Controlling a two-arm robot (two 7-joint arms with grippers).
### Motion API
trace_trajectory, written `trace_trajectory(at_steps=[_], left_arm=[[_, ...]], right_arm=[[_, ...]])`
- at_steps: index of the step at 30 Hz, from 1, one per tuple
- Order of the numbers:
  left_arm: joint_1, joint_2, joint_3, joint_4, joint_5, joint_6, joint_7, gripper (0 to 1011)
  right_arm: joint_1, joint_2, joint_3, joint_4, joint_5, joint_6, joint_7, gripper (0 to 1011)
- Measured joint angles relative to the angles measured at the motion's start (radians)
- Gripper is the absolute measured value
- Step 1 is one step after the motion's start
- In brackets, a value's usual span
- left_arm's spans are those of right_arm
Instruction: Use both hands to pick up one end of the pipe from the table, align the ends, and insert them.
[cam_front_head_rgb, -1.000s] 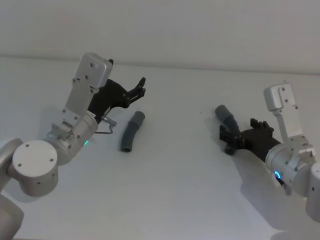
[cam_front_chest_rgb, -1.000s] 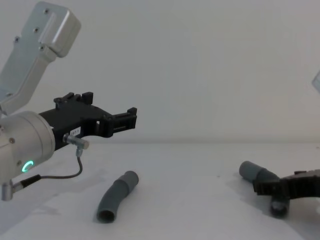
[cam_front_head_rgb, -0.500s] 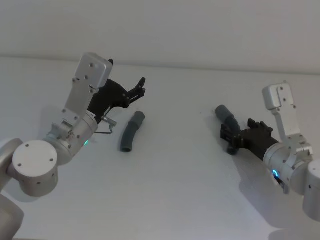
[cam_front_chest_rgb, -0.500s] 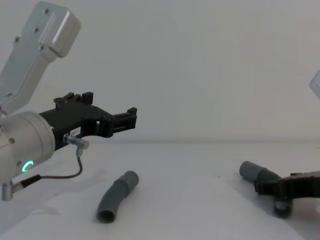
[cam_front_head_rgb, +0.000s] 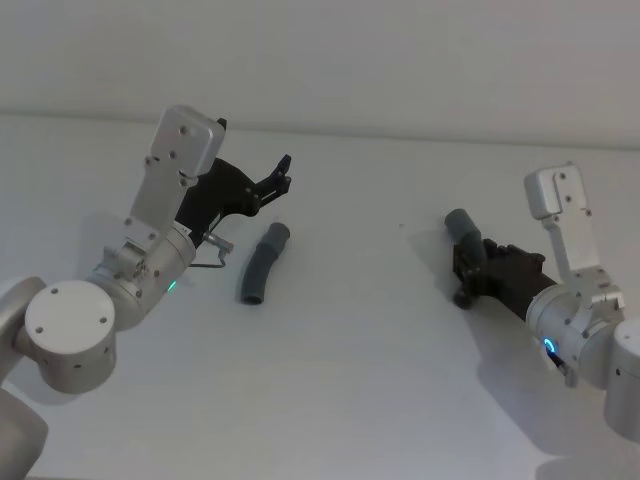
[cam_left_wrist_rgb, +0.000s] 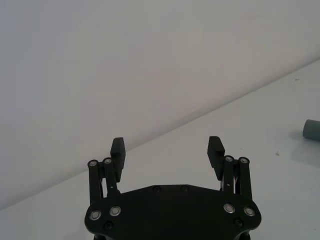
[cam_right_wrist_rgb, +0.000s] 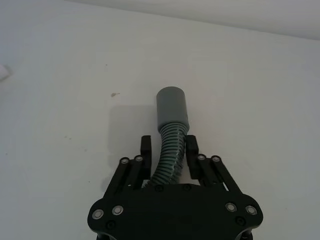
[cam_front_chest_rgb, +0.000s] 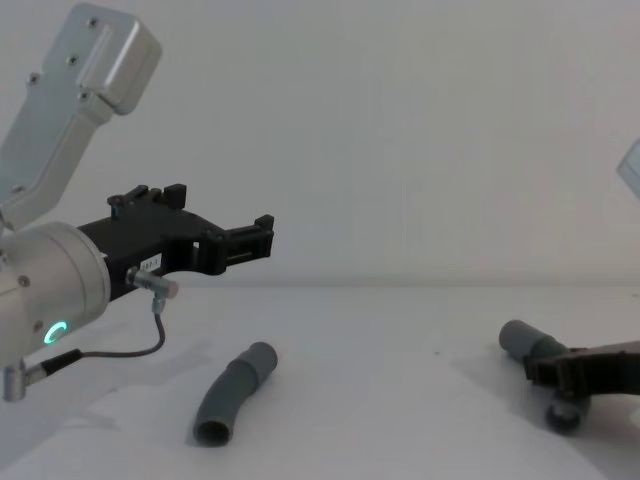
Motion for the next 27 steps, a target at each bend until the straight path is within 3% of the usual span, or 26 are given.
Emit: trace_trajectory(at_steps=[8, 19, 27], left_arm=[[0.000, 0.000, 0.000, 0.000, 0.000, 0.000, 0.000, 1000], [0.001, 0.001, -0.002, -0.008, -0.008, 0.021, -0.010, 1000], [0.006, 0.006, -0.005, -0.044, -0.047, 0.115, -0.048, 1000]], right_arm=[[0.001, -0.001, 0.000, 0.001, -0.001, 0.000, -0.001, 212], [0.001, -0.002, 0.000, 0.002, -0.001, 0.001, -0.001, 187], [0.001, -0.002, 0.000, 0.002, -0.001, 0.001, -0.001, 187]])
